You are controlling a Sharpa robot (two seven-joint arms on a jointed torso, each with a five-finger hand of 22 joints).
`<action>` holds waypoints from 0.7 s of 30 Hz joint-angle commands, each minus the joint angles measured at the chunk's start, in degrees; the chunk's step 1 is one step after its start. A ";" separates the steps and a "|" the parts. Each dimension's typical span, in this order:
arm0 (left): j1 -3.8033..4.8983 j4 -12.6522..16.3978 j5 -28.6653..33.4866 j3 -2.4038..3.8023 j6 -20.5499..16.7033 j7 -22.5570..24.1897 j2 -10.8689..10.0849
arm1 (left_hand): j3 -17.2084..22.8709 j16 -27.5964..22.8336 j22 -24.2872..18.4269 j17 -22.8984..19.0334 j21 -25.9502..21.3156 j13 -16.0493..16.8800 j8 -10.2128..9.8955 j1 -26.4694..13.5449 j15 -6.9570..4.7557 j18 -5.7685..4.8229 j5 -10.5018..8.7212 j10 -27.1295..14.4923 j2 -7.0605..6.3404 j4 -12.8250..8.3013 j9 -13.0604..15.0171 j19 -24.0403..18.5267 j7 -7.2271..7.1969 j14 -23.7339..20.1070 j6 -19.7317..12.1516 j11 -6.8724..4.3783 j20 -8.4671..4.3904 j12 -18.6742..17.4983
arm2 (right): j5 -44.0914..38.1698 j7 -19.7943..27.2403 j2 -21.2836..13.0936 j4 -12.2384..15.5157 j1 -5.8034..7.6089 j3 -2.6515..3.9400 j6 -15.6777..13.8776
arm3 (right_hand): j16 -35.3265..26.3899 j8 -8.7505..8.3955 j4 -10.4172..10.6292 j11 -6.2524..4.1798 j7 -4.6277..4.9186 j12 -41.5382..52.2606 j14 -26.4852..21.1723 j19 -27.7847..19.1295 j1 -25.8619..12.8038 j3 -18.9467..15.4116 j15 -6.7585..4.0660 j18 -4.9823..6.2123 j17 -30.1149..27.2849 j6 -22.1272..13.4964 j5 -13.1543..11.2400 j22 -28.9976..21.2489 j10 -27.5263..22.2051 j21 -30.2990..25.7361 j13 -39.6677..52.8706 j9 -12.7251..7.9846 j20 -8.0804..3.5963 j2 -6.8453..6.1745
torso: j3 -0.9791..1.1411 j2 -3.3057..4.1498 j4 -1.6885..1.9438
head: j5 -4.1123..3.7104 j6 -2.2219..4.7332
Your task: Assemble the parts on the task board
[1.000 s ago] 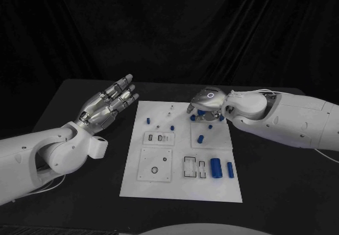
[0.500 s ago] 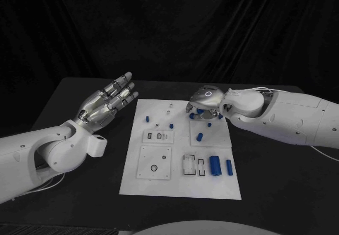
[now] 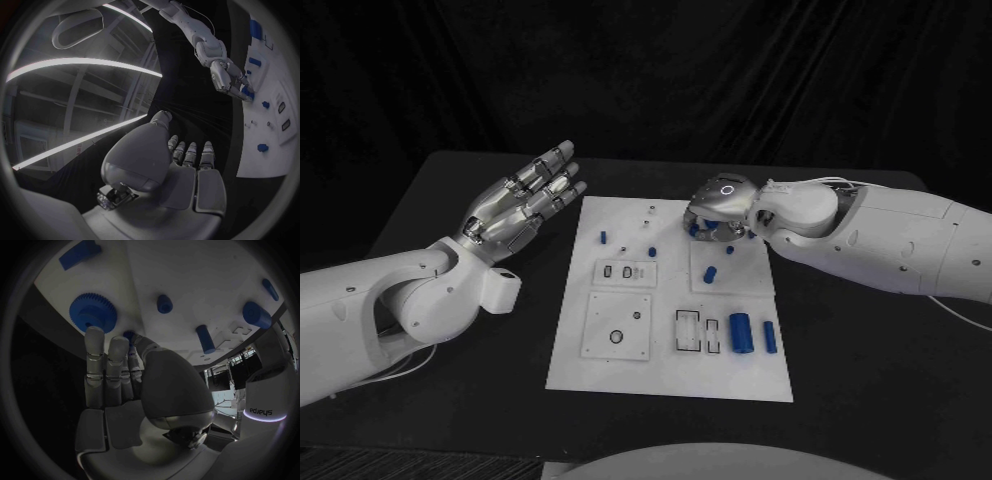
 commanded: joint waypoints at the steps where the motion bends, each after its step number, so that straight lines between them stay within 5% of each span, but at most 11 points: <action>1: 0.15 -0.04 -0.21 0.04 1.68 -0.13 0.15 | 0.48 -0.21 -0.09 -0.07 -0.34 0.06 0.34 0.67 0.40 0.31 0.36 0.06 -0.08 -0.12 0.07 0.00 0.55 -0.02 0.16 0.45 0.61 0.37 | 0.58 0.01 0.14 -0.47 -0.48 0.00 -0.29 | 0.41 0.24 -0.06 -0.07 0.00 -0.34 0.14 -0.51 0.63 0.98 -0.11 -0.79 0.23 0.59 0.36 0.42 1.19 0.42 -0.06 0.20 -0.17 -0.07 | -0.02 -0.03 0.04 | 0.14 -0.22; 15: 0.15 -0.32 -0.21 0.04 2.10 -0.87 -0.18 | 1.10 -0.21 -0.05 -0.07 -0.30 0.08 0.47 0.75 0.87 0.37 0.43 0.11 -0.06 -0.61 0.15 0.05 1.27 -0.02 0.64 0.38 1.12 0.43 | 0.69 0.54 -0.28 -0.65 -0.76 0.00 -4.39 | 1.40 1.41 -0.88 -0.28 0.48 -0.49 0.94 0.32 2.76 4.57 -0.39 -1.28 1.73 3.85 0.28 5.12 7.27 3.74 -0.05 1.76 -0.41 -0.24 | 0.00 -0.09 0.02 | 0.51 -0.36; 21: 0.14 -0.58 -0.21 0.03 1.69 -0.63 -0.45 | 1.44 -0.21 0.00 -0.07 -0.24 0.11 0.75 0.68 0.90 0.48 0.52 0.16 -0.29 -0.96 0.30 0.12 1.99 -0.02 1.68 0.00 1.28 0.49 | 1.05 -0.02 -0.21 0.63 1.56 0.00 -4.61 | 1.16 1.19 -0.97 -0.16 0.62 -0.86 0.94 0.50 2.97 4.88 -0.42 -1.38 1.45 3.66 0.06 5.91 7.49 4.31 -0.15 1.80 -0.46 -0.44 | -0.01 -0.11 0.02 | 1.06 -0.16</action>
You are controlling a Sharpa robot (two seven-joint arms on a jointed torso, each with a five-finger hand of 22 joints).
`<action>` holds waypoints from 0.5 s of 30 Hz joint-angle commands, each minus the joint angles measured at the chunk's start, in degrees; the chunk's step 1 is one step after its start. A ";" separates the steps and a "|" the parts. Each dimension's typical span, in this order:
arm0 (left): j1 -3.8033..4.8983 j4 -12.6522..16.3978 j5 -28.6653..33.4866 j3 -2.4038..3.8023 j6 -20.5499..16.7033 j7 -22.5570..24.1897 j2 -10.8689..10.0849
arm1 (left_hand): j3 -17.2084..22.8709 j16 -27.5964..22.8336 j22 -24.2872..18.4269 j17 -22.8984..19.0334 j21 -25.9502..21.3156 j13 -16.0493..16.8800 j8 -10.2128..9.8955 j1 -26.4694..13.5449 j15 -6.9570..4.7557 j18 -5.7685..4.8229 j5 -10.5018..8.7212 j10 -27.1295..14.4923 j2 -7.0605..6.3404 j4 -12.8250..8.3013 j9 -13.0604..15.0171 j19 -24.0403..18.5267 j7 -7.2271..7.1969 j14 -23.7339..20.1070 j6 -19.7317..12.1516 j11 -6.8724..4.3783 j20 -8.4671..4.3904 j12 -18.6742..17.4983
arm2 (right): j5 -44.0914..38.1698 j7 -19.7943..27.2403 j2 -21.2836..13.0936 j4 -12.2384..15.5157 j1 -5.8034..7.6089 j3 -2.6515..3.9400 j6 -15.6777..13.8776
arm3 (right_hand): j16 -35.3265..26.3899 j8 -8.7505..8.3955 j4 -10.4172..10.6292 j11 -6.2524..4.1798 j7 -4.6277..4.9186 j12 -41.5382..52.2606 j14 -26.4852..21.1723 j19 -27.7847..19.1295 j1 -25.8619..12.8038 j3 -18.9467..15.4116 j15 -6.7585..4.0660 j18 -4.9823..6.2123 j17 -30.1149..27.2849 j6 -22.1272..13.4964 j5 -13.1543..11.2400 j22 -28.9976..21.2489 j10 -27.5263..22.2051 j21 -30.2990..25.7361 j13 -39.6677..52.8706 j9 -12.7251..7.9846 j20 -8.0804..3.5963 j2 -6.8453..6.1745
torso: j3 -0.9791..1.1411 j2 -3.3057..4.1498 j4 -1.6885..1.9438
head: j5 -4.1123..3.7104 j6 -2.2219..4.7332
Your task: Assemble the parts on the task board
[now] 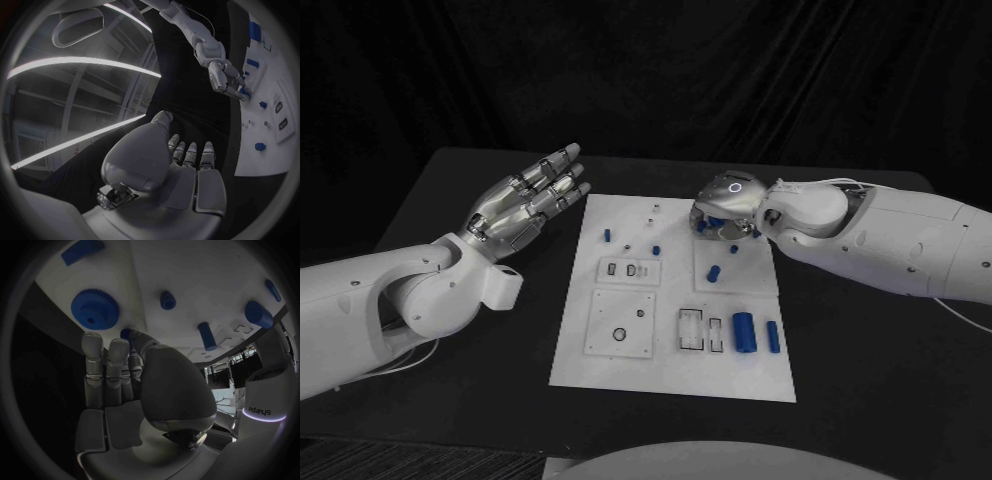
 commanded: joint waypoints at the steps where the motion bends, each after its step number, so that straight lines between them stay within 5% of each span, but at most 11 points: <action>1: 0.14 -0.16 -0.20 0.05 0.39 0.62 -0.10 | 0.27 -0.21 0.02 -0.10 -0.21 0.08 0.21 0.36 0.48 0.49 0.35 0.17 -0.20 -0.13 0.07 0.12 0.15 -0.02 0.35 -0.02 0.50 0.29 | 0.40 -0.49 0.07 1.01 1.76 0.14 -1.58 | -0.11 -0.26 0.15 -0.23 0.33 -0.05 0.48 0.46 0.55 0.35 0.01 -0.42 -0.26 0.00 0.10 0.23 0.63 0.30 -0.01 -0.07 -0.04 -0.10 | 0.00 -0.03 0.03 | 0.23 0.06; 9: 0.14 -0.29 -0.20 0.04 -0.82 1.81 -0.25 | 0.31 -0.21 0.02 -0.10 -0.22 0.12 0.31 0.26 0.39 0.55 0.58 0.26 -0.39 -0.20 0.11 0.12 0.07 -0.02 0.69 -0.07 0.48 0.40 | 2.85 -0.79 1.68 1.37 4.66 0.14 -0.11 | -0.41 -0.70 0.31 -0.19 0.34 -0.74 0.31 0.26 0.59 0.80 0.08 -0.47 -0.50 -0.49 -0.05 0.62 0.44 0.44 -0.09 -0.10 -0.01 -0.10 | 0.01 -0.07 0.06 | 0.37 0.20; 11: 0.13 -0.34 -0.20 0.04 -2.48 3.32 -0.01 | 0.03 -0.21 -0.05 -0.10 -0.29 0.43 0.83 -0.89 -2.47 1.07 0.18 0.92 -0.63 1.29 0.26 0.04 0.59 -0.02 2.19 0.06 -1.17 1.29 | 3.06 -0.56 2.47 0.85 4.92 0.15 0.35 | -0.89 -0.75 0.32 -0.20 0.33 -0.87 0.10 0.06 0.62 0.90 0.10 -0.43 -1.12 -0.53 -0.08 0.44 0.40 0.24 -0.10 -0.09 0.00 -0.11 | -0.03 -0.02 0.18 | 0.37 0.33; 15: 0.12 -0.37 -0.20 0.04 -5.22 5.64 0.04 | -1.20 -0.21 -0.10 -0.10 -0.34 0.59 1.20 -2.84 -5.01 1.11 -0.97 0.85 -1.33 4.76 0.32 -0.02 -0.44 -0.02 3.20 -1.37 -3.25 2.12 | 3.24 -0.08 4.17 -0.74 5.13 0.15 0.63 | -1.11 -0.86 0.35 -0.25 0.25 -1.12 -0.14 -0.17 0.65 1.05 0.15 -0.45 -1.25 -0.59 -0.07 0.56 0.38 0.20 -0.09 -0.08 0.04 -0.16 | -0.15 0.11 0.26 | 0.31 0.60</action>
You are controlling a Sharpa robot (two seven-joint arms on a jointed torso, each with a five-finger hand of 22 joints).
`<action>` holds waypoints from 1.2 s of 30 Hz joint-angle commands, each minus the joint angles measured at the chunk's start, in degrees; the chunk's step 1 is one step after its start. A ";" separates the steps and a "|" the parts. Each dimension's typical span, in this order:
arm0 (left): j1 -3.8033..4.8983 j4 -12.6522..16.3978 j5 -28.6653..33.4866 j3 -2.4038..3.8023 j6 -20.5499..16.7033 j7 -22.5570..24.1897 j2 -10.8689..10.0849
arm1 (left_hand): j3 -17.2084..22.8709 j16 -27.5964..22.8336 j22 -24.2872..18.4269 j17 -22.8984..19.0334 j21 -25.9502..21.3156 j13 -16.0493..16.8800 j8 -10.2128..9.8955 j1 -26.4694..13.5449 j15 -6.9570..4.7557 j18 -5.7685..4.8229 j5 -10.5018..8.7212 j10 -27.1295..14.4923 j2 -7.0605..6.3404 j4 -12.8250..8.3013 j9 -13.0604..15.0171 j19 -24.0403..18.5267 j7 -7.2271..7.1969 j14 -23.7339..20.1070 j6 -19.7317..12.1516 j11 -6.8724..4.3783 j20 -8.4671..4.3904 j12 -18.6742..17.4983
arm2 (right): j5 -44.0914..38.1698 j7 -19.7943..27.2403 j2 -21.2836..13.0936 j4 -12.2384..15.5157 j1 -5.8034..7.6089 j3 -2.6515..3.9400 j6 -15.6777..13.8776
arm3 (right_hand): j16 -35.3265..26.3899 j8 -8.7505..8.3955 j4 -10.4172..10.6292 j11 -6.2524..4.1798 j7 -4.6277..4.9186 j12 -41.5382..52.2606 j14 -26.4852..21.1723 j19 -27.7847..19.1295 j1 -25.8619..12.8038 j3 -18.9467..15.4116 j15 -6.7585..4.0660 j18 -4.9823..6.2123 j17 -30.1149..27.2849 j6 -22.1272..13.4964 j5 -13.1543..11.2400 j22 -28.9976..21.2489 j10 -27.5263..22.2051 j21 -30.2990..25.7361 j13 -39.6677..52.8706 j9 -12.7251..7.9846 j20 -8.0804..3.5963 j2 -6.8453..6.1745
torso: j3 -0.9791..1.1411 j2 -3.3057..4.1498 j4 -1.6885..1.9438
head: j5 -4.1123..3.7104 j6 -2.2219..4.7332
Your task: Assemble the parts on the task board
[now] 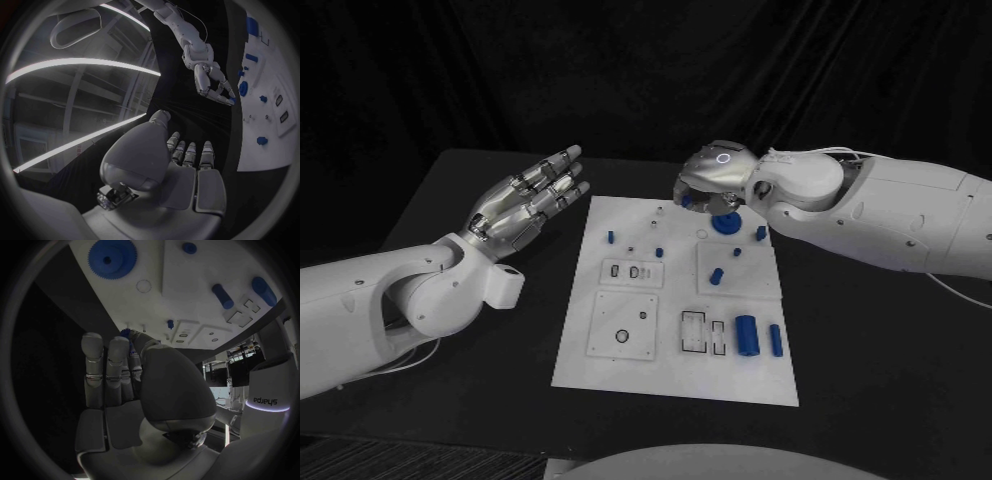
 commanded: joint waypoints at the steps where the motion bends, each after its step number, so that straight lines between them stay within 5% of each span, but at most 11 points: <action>1: 0.12 0.04 -0.19 0.04 -4.35 5.37 0.03 | -0.92 -0.21 -0.10 -0.05 -0.34 0.11 0.36 -1.74 -1.40 1.12 -0.73 -0.10 -0.06 1.10 0.07 -0.03 -0.81 -0.01 0.59 -0.97 -1.39 0.62 | 1.06 0.10 1.33 -1.49 0.21 0.03 0.59 | -0.14 -0.26 0.06 -0.34 0.04 -0.33 -0.17 -0.21 0.63 0.44 0.15 -0.46 0.07 -0.42 0.15 0.08 0.27 0.09 -0.02 -0.06 0.04 -0.18 | -0.16 0.18 0.14 | -0.10 0.26; 13: 0.12 0.33 -0.19 0.04 -5.62 6.18 0.10 | -1.21 -0.21 -0.10 -0.05 -0.34 0.12 0.22 -1.69 -0.86 1.05 -0.43 -0.35 0.11 0.82 0.00 -0.03 -0.65 -0.01 0.14 -0.55 -1.46 1.06 | 1.17 0.40 7.35 -8.87 -0.18 0.03 2.60 | -0.49 -0.84 0.43 -0.32 -0.10 -1.13 -0.58 -0.64 0.24 0.66 0.29 -0.56 -0.15 -1.12 -0.08 0.78 -0.15 0.30 -0.02 -0.12 0.15 -0.48 | -0.74 1.08 0.66 | -0.10 1.61; 31: 0.12 0.27 -0.19 0.05 -4.96 5.66 1.04 | -0.62 -0.21 -0.10 -0.05 -0.34 0.10 0.26 -0.58 -0.61 1.05 0.05 -0.50 0.37 0.67 0.01 -0.03 -0.38 -0.01 0.19 -0.23 -1.11 1.25 | 1.18 -0.33 9.65 -12.02 -1.28 0.03 3.34 | -0.75 -1.20 0.53 -0.27 -0.13 -1.35 -0.81 -0.87 0.13 0.79 0.33 -0.58 -0.40 -1.58 -0.22 1.10 -0.18 0.37 0.04 -0.17 0.19 -0.69 | -0.76 1.33 1.24 | -1.08 2.16; 36: 0.13 0.28 -0.19 0.05 -4.39 5.30 1.18 | -0.46 -0.21 -0.10 -0.05 -0.34 0.08 0.23 -0.31 -0.40 1.04 0.07 -0.57 0.43 0.66 -0.01 -0.03 -0.31 -0.01 0.10 -0.10 -0.89 1.25 | 1.18 -0.31 9.59 -11.84 -1.40 0.03 3.63 | -0.81 -1.37 0.58 -0.28 -0.14 -1.43 -0.93 -1.02 0.12 0.89 0.35 -0.57 -0.43 -1.80 -0.27 1.15 -0.22 0.32 0.05 -0.20 0.21 -0.70 | -0.79 1.29 0.98 | -0.89 2.02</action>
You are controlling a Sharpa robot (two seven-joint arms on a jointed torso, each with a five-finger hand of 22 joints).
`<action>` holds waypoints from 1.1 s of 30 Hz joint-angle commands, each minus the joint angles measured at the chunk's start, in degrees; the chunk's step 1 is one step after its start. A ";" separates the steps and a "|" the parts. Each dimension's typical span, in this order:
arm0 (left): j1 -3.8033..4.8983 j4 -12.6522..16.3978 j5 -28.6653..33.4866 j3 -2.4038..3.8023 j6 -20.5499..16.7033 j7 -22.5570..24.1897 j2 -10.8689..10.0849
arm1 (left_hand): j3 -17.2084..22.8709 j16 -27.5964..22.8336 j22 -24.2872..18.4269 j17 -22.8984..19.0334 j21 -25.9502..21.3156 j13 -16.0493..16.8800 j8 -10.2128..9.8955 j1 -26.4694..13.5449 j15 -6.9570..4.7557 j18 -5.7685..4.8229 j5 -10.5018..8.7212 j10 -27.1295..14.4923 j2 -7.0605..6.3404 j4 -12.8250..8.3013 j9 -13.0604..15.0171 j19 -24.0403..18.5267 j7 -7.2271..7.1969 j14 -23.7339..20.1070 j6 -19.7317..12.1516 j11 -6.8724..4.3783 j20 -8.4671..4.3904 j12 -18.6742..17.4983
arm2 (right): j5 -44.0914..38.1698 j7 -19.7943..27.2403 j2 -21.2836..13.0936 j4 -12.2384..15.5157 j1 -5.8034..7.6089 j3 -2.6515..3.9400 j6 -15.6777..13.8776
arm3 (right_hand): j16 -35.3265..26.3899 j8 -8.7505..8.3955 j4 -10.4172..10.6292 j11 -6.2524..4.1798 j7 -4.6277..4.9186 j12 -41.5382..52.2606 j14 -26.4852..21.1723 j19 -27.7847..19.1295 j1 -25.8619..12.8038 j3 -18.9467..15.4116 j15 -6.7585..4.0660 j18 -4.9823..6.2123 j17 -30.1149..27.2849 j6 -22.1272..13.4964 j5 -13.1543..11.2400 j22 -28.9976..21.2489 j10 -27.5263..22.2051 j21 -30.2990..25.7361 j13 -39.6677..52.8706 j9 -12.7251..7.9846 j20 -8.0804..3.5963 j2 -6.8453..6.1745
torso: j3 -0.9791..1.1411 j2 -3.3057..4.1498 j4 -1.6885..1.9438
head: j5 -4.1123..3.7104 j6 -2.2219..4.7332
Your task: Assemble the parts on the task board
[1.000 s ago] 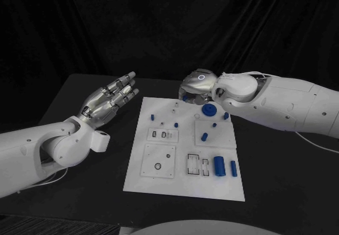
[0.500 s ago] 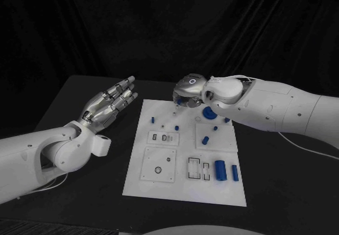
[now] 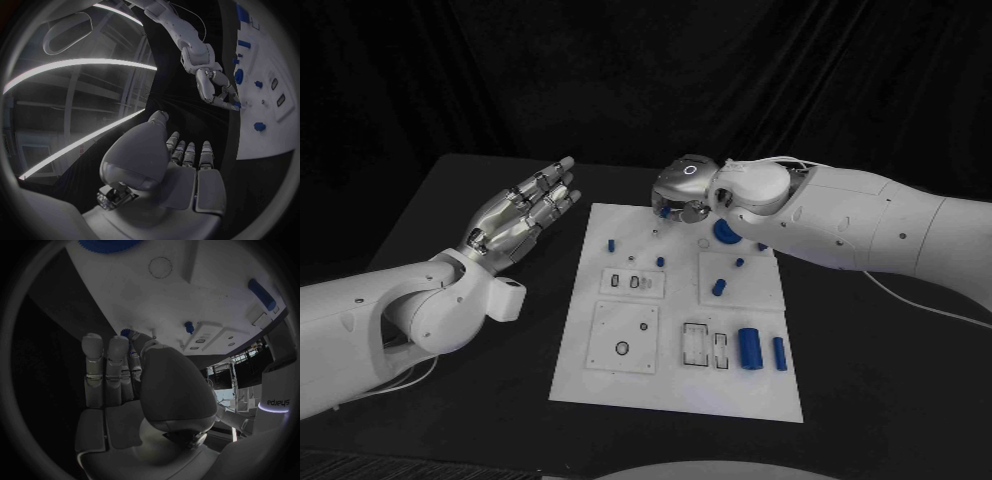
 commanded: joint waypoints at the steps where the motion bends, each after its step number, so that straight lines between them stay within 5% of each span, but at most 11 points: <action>1: 0.13 0.11 -0.18 0.05 0.91 4.40 0.22 | 0.48 -0.21 -0.06 -0.09 -0.34 0.06 0.23 0.70 0.51 1.04 0.21 0.08 -0.15 -0.02 0.01 -0.14 0.34 -0.09 -0.08 0.49 0.49 0.33 | -0.10 -0.64 -0.02 0.14 -0.24 0.03 0.74 | -0.21 -0.26 0.02 -0.20 -0.01 -0.22 -0.56 -0.42 -0.06 0.40 -0.06 -0.60 -0.06 -0.53 -0.25 0.14 -0.31 0.13 0.08 -0.10 0.00 -0.46 | -0.04 -0.08 -0.13 | 0.16 -0.18; 16: 0.13 -0.22 -0.18 0.05 1.41 3.29 0.61 | 1.54 -0.21 0.00 -0.09 -0.28 0.06 0.42 2.10 1.80 1.06 0.46 -0.06 -0.03 -0.28 0.09 -0.07 1.13 -0.09 0.43 1.26 1.88 0.64 | -0.10 -0.56 1.09 -1.76 -1.12 0.03 0.69 | -0.56 -0.44 0.09 -0.19 -0.06 -0.31 -0.83 -0.65 -0.07 0.56 -0.03 -0.59 -0.44 -0.75 -0.22 0.19 -0.43 0.04 0.08 -0.13 0.03 -0.41 | -0.03 -0.04 -0.06 | 0.02 -0.35; 33: 0.13 -0.64 -0.18 0.05 1.08 2.10 0.83 | 2.63 -0.21 0.05 -0.09 -0.22 0.06 0.50 2.97 2.46 1.07 0.75 -0.14 0.24 -0.62 0.11 0.00 1.62 -0.09 0.64 1.75 2.60 0.80 | -0.10 -0.44 1.16 -0.74 -1.35 0.03 -0.35 | -0.86 -0.84 0.24 -0.19 -0.07 -0.25 -1.12 -0.97 -0.23 0.69 -0.01 -0.55 -0.75 -1.27 -0.26 0.27 -0.29 -0.10 0.15 -0.21 0.06 -0.53 | -0.03 -0.06 -0.09 | -0.03 -0.69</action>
